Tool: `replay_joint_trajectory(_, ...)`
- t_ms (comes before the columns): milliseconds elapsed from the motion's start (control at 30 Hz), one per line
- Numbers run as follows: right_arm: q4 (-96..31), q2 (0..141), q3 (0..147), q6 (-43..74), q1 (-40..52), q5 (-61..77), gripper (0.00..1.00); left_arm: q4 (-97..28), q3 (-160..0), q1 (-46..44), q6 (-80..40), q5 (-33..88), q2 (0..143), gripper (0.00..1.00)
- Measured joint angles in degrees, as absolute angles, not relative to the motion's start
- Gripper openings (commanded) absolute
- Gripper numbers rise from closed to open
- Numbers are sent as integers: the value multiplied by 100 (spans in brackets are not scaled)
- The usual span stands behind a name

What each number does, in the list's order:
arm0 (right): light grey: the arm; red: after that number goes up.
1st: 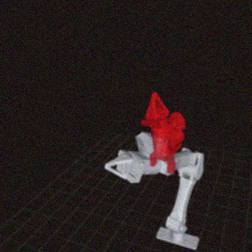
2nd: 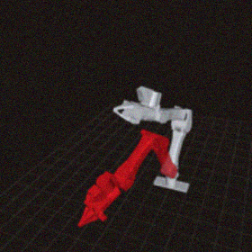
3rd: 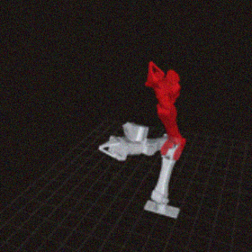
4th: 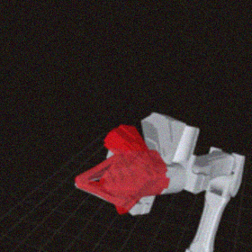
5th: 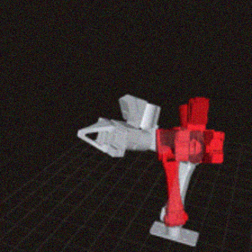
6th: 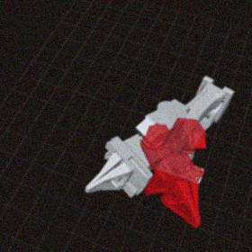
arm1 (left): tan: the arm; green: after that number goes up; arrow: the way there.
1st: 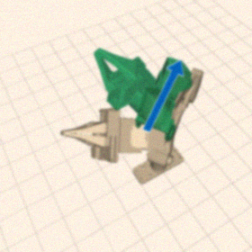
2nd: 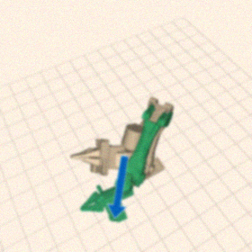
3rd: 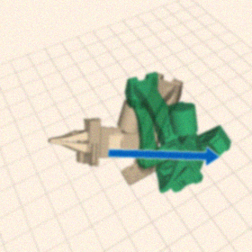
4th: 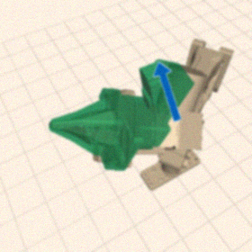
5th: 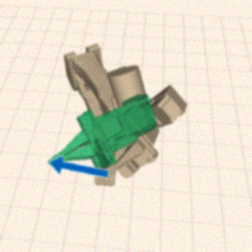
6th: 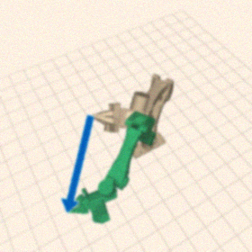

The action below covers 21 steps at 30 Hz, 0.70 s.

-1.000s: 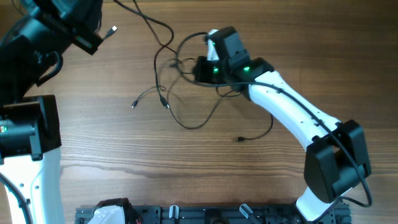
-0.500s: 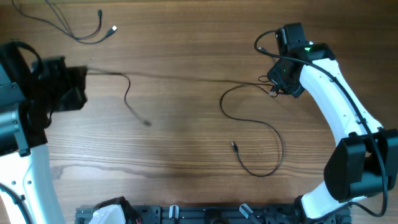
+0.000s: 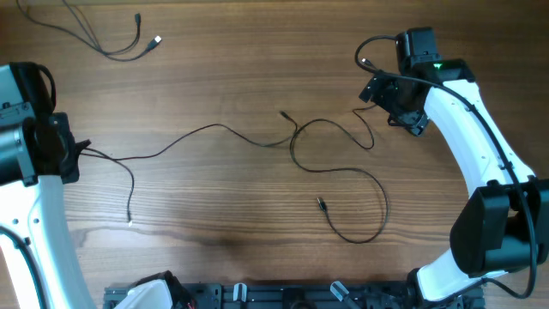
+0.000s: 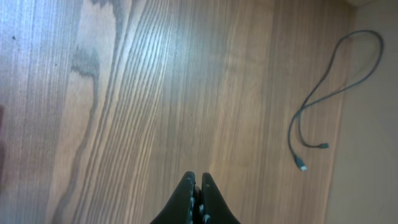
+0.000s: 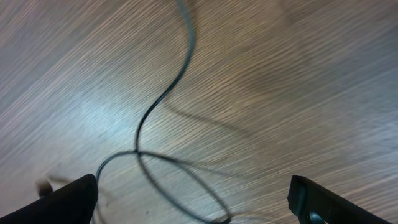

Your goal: Untangle cables

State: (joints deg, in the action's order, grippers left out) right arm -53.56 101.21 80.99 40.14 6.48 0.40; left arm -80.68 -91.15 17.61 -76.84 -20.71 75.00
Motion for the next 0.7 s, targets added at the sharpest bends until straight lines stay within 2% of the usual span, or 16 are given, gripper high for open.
replay_joint_trajectory(100, -5356, 10121, 8099, 3870, 648, 451, 100, -8016, -9115, 1761, -7533, -1885, 7529, 4)
replay_joint_trajectory(167, -5356, 10121, 8099, 3785, 648, 797, 100, -7588, -9113, 1765, -6928, -1459, 7531, 4)
replay_joint_trajectory(300, -5369, 10121, 8099, 3579, 650, 1201, 100, -5631, -9120, 1778, -5546, 1365, 7555, 4)
replay_joint_trajectory(367, -5384, 10121, 8099, 3562, 659, 1293, 100, -5089, -9124, 1765, -5083, 2768, 7555, 4)
replay_joint_trajectory(433, -5398, 10121, 8099, 3535, 668, 1330, 100, -5424, -9139, 1765, -4921, 2963, 7555, 4)
replay_joint_trajectory(500, -5393, 10121, 8099, 3450, 670, 1354, 100, -6654, -9183, 1761, -4825, 2010, 7559, 6)
replay_joint_trajectory(567, -5404, 10121, 8097, 3415, 670, 1354, 100, -7804, -9179, 1761, -4998, 607, 7592, 34)
replay_joint_trajectory(633, -5393, 10121, 8097, 3415, 670, 1354, 100, -8374, -9179, 1765, -5229, -366, 7673, 40)
replay_joint_trajectory(667, -5369, 10121, 8097, 3415, 670, 1354, 100, -8591, -9179, 1765, -5284, -534, 7717, 52)
replay_joint_trajectory(700, -5356, 10121, 8097, 3415, 670, 1354, 100, -8753, -9179, 1765, -5323, -639, 7776, 70)
